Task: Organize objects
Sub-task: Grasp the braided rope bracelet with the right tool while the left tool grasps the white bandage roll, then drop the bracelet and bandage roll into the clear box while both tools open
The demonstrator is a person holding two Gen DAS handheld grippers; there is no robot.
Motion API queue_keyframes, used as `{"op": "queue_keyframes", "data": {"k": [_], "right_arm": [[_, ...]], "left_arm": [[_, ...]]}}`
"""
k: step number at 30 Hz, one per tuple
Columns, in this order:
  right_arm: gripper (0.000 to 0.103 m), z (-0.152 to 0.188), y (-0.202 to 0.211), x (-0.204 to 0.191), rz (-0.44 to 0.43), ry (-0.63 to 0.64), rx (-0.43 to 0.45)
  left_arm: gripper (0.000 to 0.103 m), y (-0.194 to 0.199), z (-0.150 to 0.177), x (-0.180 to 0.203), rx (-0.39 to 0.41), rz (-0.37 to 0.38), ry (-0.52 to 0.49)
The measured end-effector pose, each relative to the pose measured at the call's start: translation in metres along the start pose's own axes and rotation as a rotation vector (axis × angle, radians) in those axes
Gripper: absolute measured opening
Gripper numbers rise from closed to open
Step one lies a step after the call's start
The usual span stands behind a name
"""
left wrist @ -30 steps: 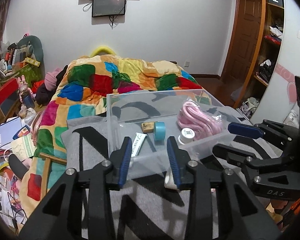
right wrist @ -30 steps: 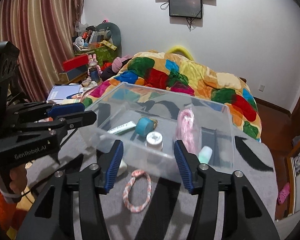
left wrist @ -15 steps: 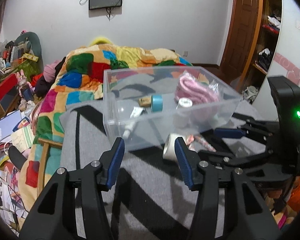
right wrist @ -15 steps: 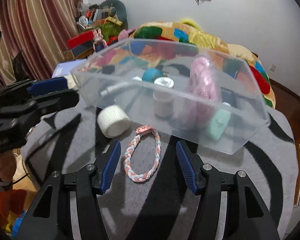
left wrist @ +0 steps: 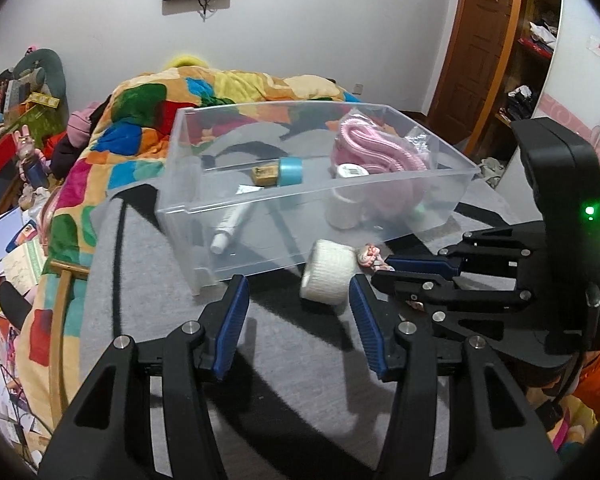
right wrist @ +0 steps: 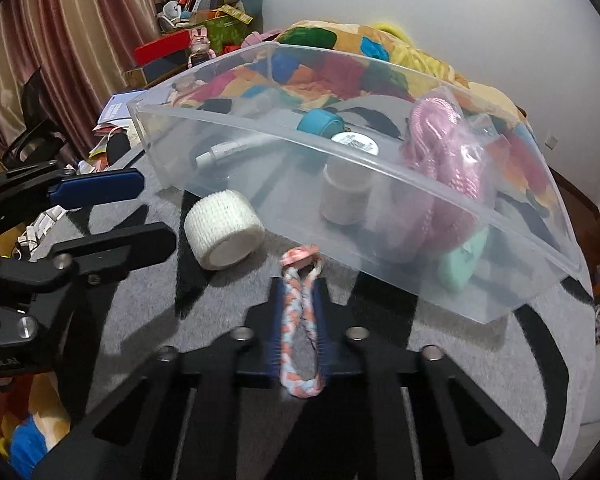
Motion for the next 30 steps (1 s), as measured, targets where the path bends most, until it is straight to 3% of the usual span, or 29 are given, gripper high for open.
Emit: {"op": "queue_keyframes", "data": {"k": [5,10,20,30], "right_arm": [[0.01,0.009,0.015,0.009,-0.003,-0.045,0.017],[0.01,0.018,0.037,0.017,-0.002,-0.081,0.056],[0.01,0.0,0.07,0.025,-0.014,-0.135,0.163],[0.01,-0.041,0.097,0.048,0.088,-0.145,0.296]], "left_arm": [[0.05,-0.012,-0.002,0.012,-0.02,0.01,-0.021],[0.027,-0.022,-0.001,0.017,-0.044,0.014,-0.023],[0.027,0.0,-0.01,0.02,0.023,0.001,-0.039],[0.025,0.02,-0.056,0.014,0.138,-0.014,-0.024]]}}
Point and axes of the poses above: each gripper's, at about its wrist camera, not at the fingertips, and y roughly against the way its jaws point, x to its right, z to its underside, the point moved 4 cm from there along -y, roughly the way its jaws point, and after that the axes turned 12 degrees about x, right-handed, at the moved point
